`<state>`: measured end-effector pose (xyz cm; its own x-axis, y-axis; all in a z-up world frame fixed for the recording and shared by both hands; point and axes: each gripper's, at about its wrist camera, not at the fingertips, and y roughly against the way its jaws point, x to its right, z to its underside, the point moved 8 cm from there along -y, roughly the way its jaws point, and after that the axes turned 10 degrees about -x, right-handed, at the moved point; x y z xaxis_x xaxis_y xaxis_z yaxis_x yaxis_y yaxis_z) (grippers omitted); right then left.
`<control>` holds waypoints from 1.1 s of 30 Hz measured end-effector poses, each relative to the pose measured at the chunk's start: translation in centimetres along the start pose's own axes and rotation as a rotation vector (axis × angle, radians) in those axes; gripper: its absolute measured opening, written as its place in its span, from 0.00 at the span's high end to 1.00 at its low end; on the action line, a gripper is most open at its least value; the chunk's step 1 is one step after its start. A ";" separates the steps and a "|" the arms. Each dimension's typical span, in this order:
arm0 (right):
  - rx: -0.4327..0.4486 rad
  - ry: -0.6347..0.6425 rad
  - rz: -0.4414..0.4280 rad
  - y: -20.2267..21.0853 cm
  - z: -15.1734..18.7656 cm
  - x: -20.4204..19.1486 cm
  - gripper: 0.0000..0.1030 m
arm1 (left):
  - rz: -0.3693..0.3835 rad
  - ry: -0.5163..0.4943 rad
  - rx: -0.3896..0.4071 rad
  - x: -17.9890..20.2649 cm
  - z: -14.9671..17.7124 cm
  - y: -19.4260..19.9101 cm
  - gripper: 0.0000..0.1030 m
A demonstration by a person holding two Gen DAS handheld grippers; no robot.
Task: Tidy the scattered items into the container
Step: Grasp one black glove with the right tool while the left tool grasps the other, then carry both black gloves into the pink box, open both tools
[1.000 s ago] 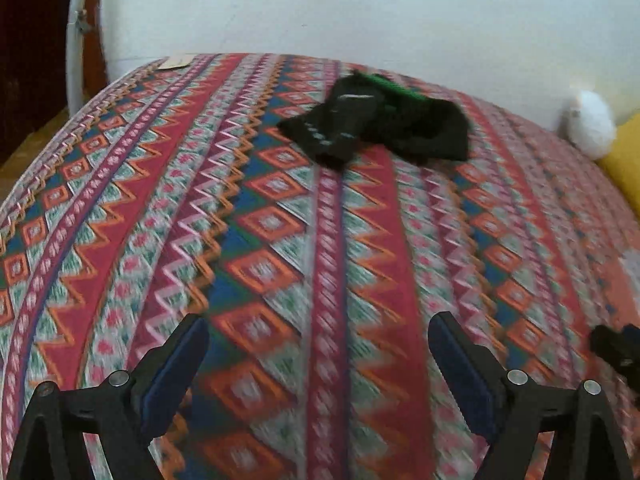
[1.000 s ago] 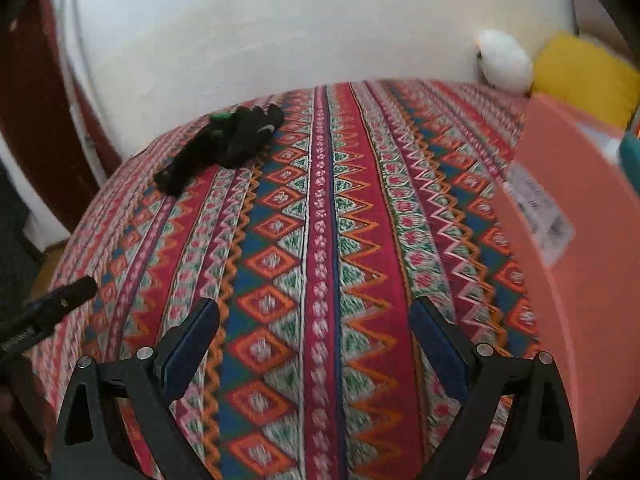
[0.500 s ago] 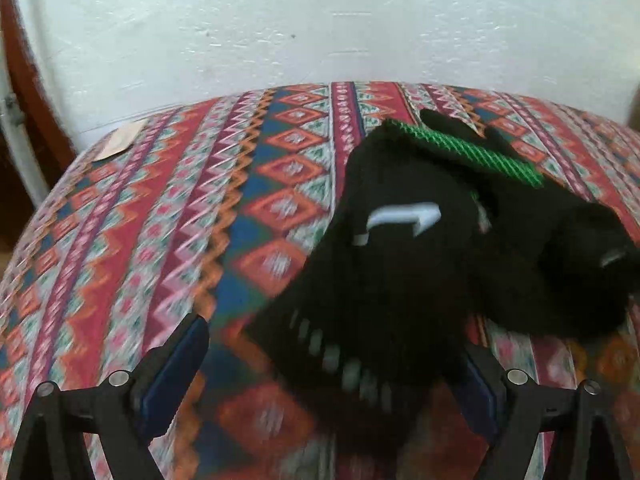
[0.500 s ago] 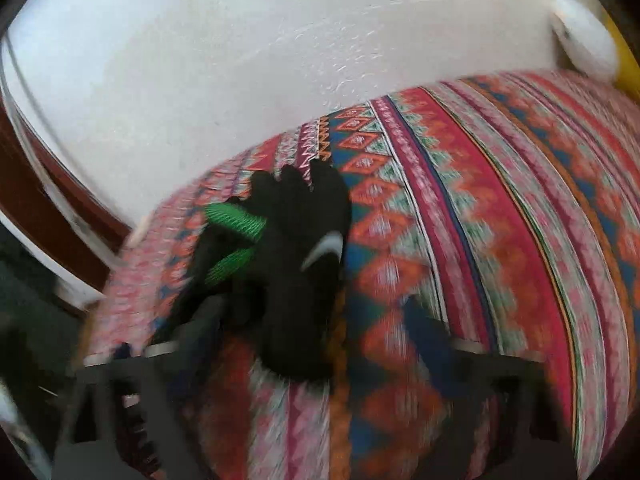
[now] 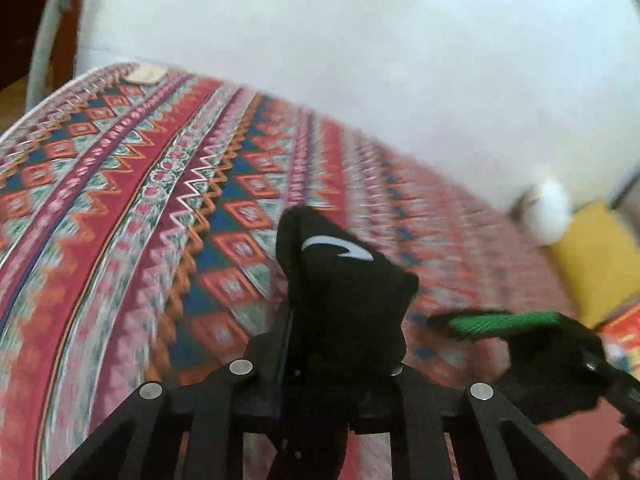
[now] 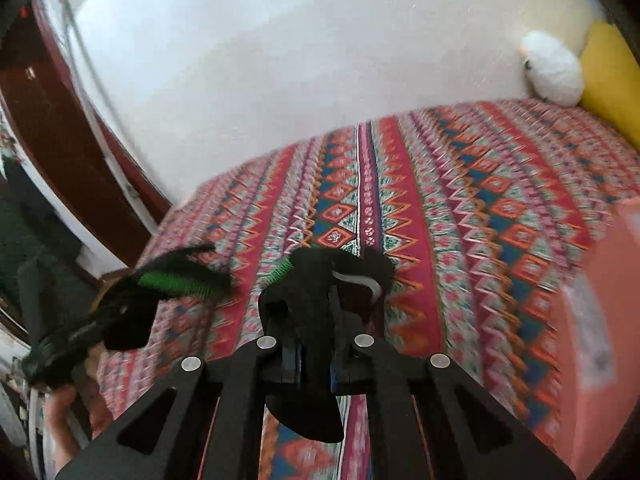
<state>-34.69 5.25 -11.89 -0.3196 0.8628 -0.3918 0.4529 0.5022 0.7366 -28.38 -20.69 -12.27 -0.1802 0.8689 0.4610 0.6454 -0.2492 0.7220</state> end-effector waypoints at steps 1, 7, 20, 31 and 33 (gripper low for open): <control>0.030 0.017 -0.008 2.1 0.4 -0.8 0.92 | 0.005 -0.019 0.017 0.7 0.4 1.4 0.85; 0.251 0.129 0.006 13.3 3.1 -5.2 0.92 | 0.080 -0.147 0.133 7.3 4.3 10.6 0.85; 0.588 0.085 0.014 33.1 5.7 -2.4 0.92 | 0.239 -0.345 0.144 22.1 6.7 14.7 0.85; 0.749 -0.202 0.275 44.4 8.7 16.2 0.92 | 0.450 -0.638 0.036 43.9 9.9 9.1 0.83; 0.753 -0.245 0.289 45.3 9.2 19.1 0.92 | 0.457 -0.681 0.011 47.5 10.9 7.3 0.83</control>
<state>-12.62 45.05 8.92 0.0447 0.9080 -0.4165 0.9512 0.0888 0.2957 -24.14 23.42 9.22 0.5905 0.7525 0.2916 0.5538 -0.6407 0.5319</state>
